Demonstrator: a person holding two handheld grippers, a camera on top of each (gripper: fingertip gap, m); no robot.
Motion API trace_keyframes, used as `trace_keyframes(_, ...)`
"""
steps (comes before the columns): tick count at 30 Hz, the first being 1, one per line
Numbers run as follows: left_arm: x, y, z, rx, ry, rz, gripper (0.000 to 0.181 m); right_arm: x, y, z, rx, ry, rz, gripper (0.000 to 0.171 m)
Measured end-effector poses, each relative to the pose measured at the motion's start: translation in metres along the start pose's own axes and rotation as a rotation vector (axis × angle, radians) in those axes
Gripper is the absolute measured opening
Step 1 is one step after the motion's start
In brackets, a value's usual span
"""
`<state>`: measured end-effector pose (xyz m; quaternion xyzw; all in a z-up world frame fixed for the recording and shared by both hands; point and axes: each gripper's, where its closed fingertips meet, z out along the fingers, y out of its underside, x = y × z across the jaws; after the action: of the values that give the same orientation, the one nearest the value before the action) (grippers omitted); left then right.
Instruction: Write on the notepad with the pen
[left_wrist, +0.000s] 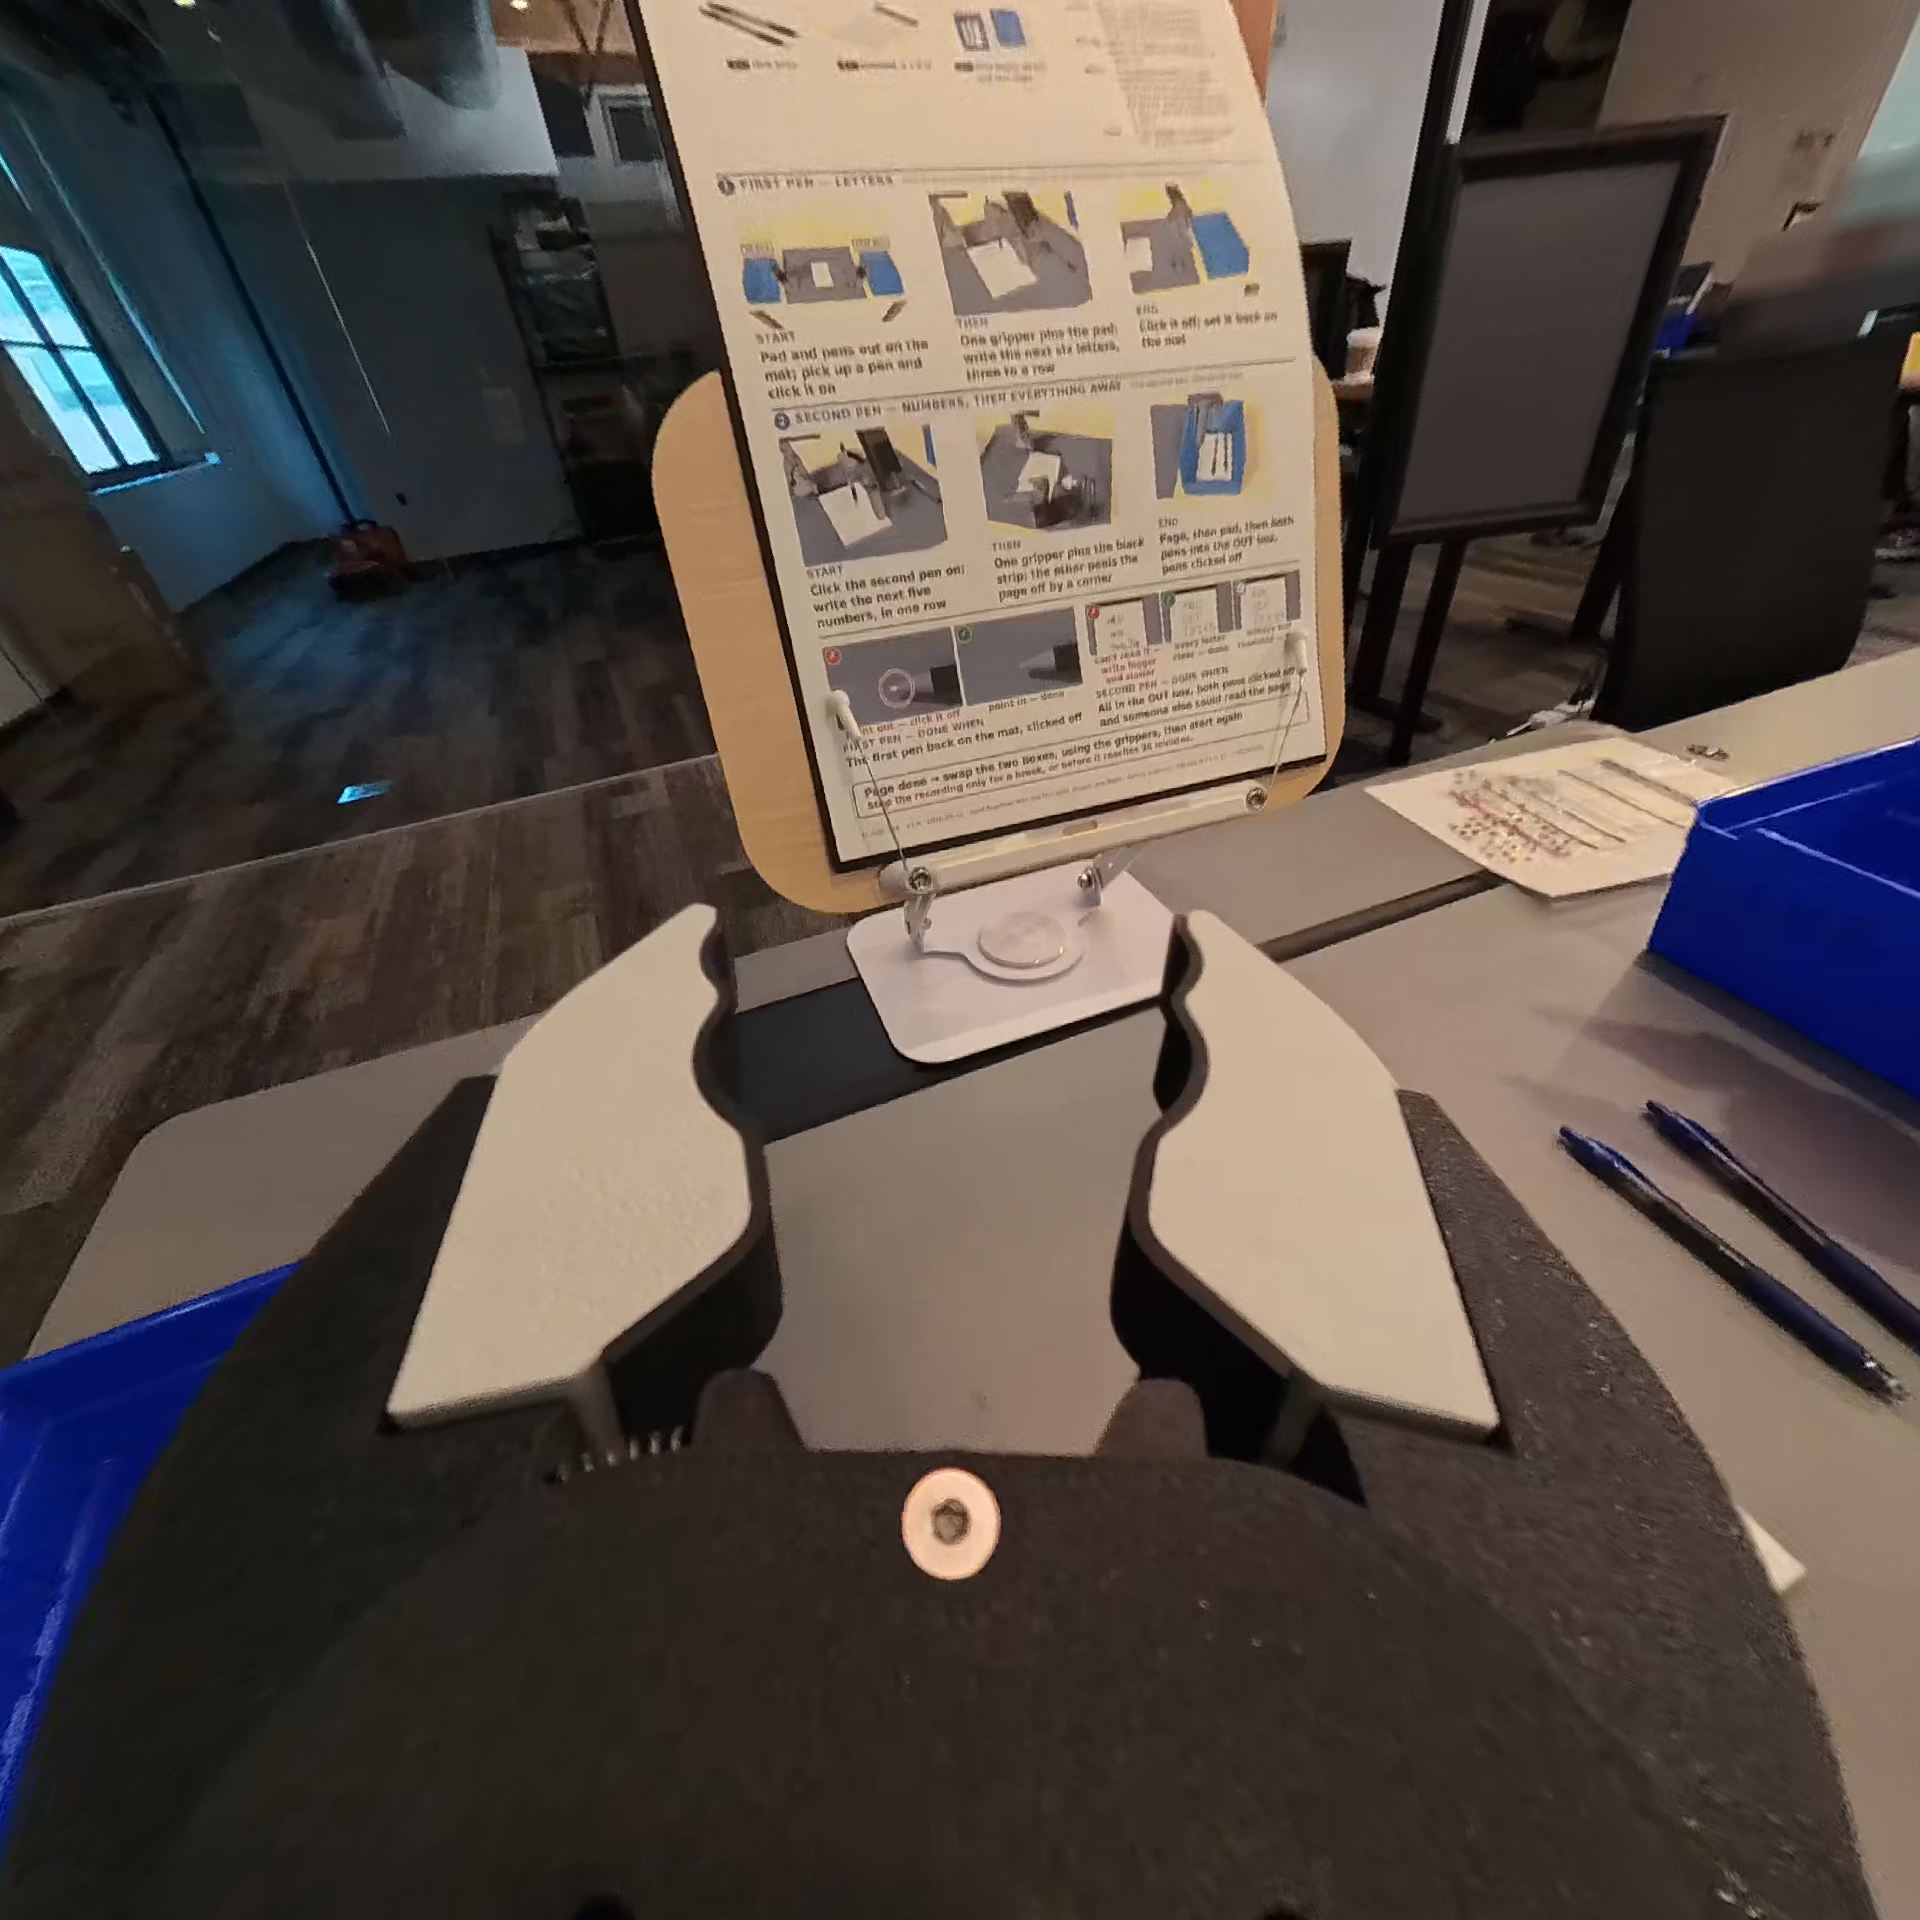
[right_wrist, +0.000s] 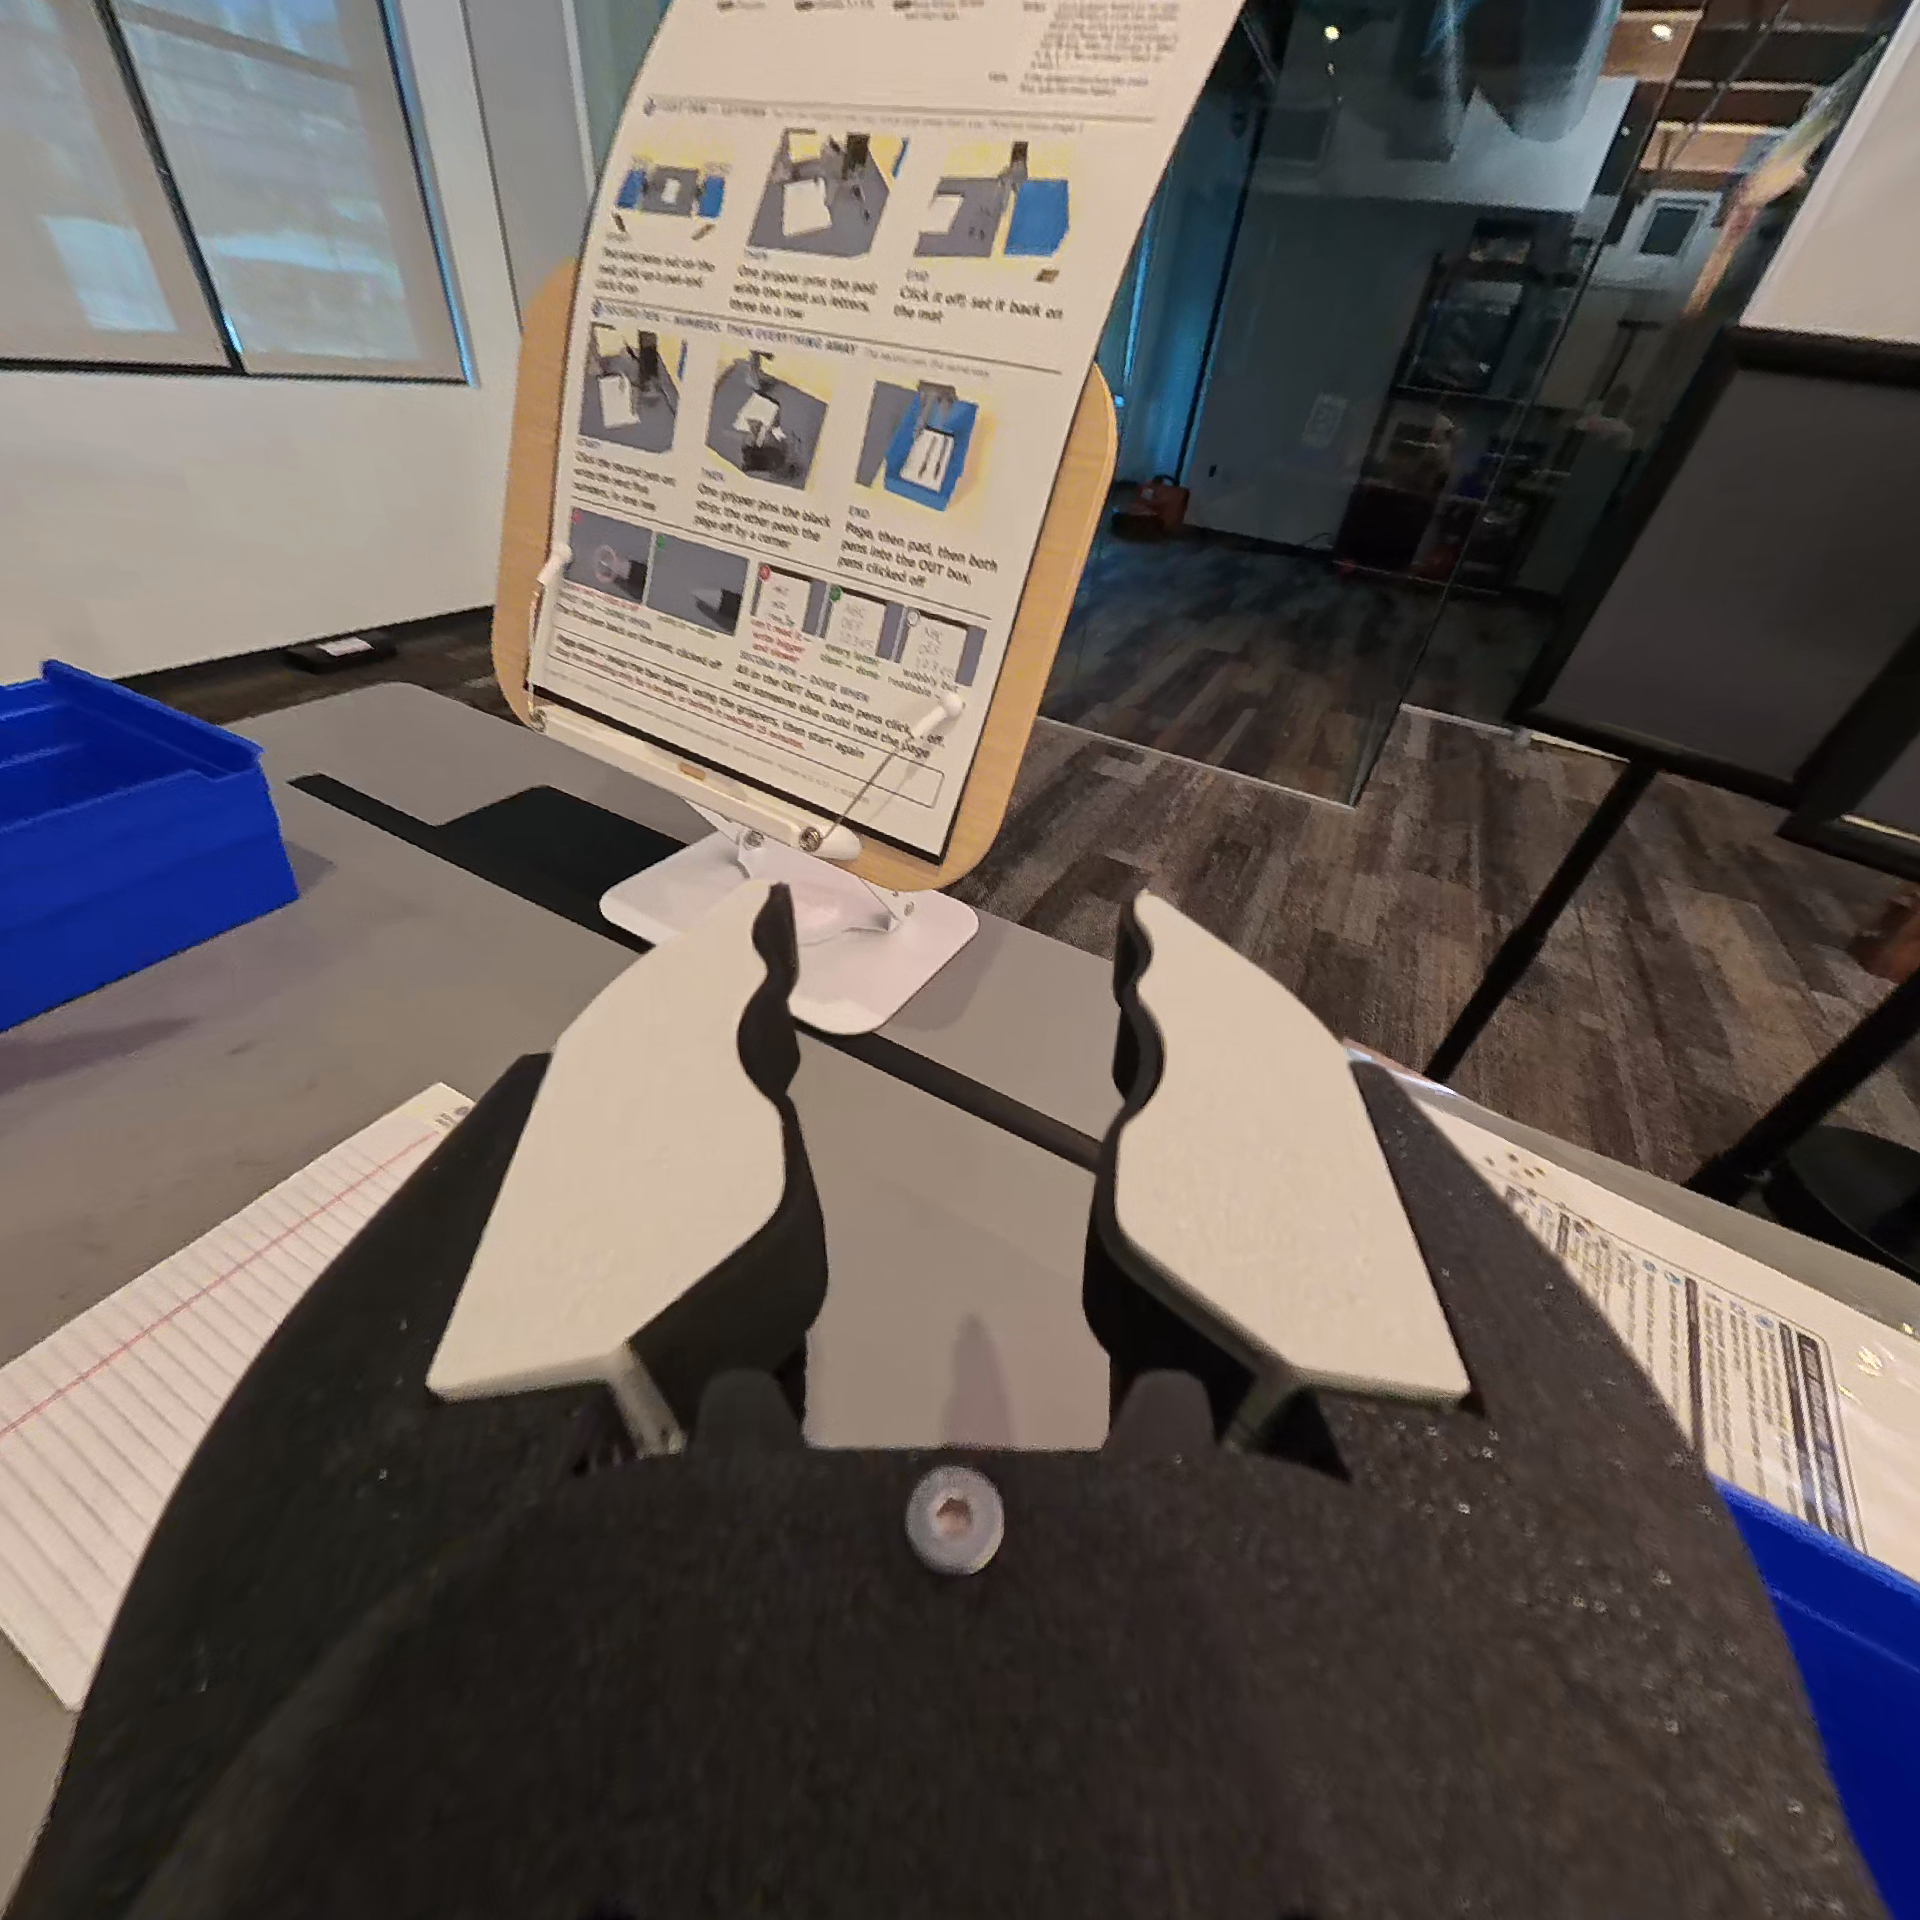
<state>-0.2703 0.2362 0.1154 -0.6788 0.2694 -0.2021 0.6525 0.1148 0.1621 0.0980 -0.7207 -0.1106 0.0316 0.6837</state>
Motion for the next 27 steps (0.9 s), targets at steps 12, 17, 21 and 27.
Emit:
trace_keyframes(12, 0.041, -0.003, 0.002, -0.005, 0.141, 0.001, 0.073, -0.020, -0.003, 0.005, 0.025, -0.067, -0.033, 0.061)
trace_keyframes(17, 0.040, 0.003, 0.003, -0.033, 0.139, -0.007, 0.072, -0.024, -0.010, -0.002, 0.032, -0.085, -0.021, 0.054)
trace_keyframes(21, 0.035, 0.007, 0.005, -0.051, 0.132, -0.027, 0.071, -0.023, -0.016, -0.007, 0.051, -0.086, -0.028, 0.053)
trace_keyframes(27, 0.031, 0.008, 0.005, -0.059, 0.131, -0.046, 0.068, -0.023, -0.024, -0.014, 0.078, -0.101, -0.025, 0.050)
